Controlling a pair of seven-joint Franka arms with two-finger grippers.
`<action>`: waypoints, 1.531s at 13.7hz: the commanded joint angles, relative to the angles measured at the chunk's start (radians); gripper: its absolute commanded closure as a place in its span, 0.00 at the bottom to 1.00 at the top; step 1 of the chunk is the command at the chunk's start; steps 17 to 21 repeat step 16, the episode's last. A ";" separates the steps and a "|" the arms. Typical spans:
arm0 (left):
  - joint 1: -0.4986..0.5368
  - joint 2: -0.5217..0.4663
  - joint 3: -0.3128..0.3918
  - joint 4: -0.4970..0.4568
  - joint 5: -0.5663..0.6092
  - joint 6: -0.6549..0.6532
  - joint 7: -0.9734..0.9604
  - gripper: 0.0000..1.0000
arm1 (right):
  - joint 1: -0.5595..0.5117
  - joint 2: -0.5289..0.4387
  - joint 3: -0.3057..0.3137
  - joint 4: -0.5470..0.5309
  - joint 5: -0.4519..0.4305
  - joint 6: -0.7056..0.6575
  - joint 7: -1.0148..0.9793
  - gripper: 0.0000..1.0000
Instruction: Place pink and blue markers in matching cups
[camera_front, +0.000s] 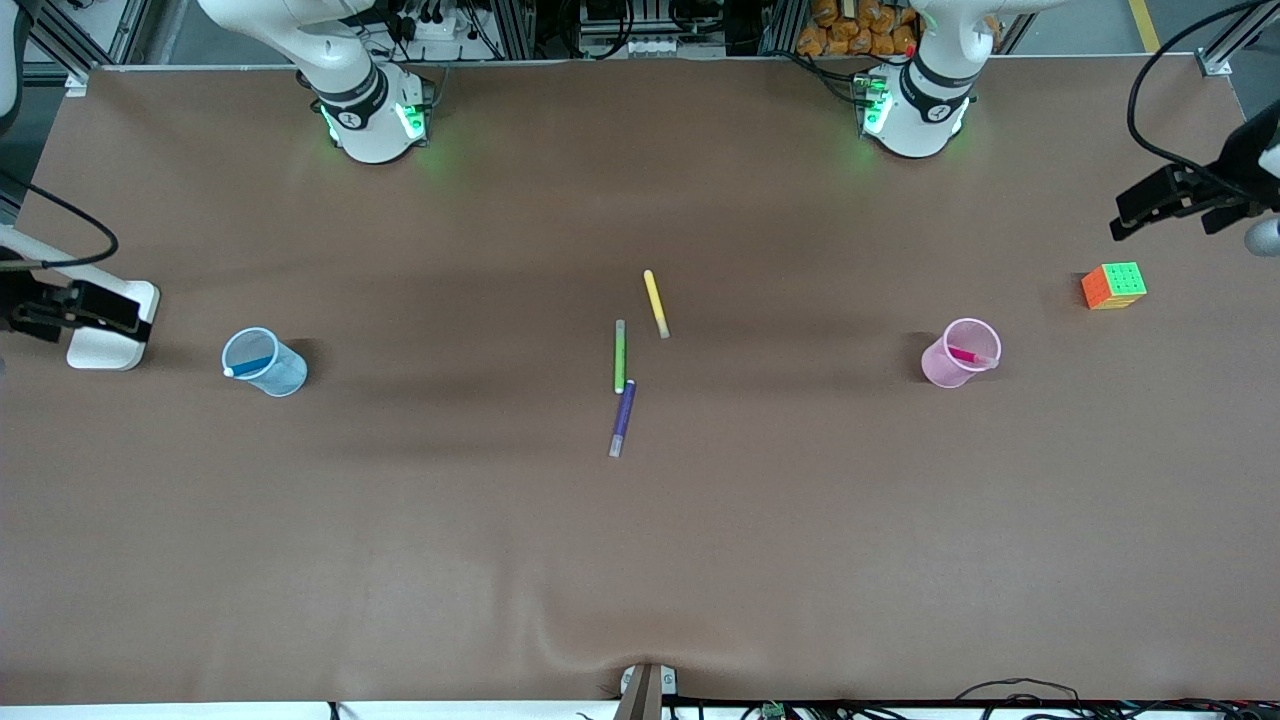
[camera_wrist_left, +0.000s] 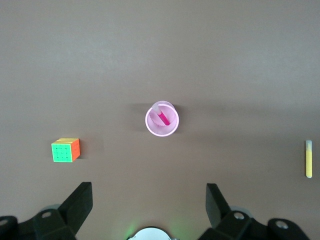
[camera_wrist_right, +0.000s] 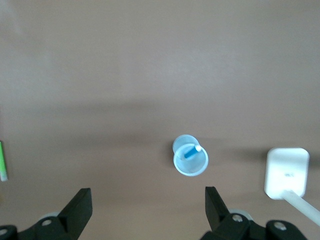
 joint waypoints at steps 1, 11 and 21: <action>0.021 -0.132 -0.028 -0.134 -0.024 0.028 -0.014 0.00 | 0.006 -0.069 0.004 -0.039 -0.065 -0.030 -0.001 0.00; 0.035 -0.073 0.008 0.002 -0.010 -0.064 0.019 0.00 | 0.006 -0.220 0.003 -0.191 -0.094 0.008 0.004 0.00; 0.078 -0.074 0.009 0.008 -0.010 -0.075 0.010 0.00 | 0.019 -0.221 0.004 -0.193 -0.093 0.030 0.002 0.00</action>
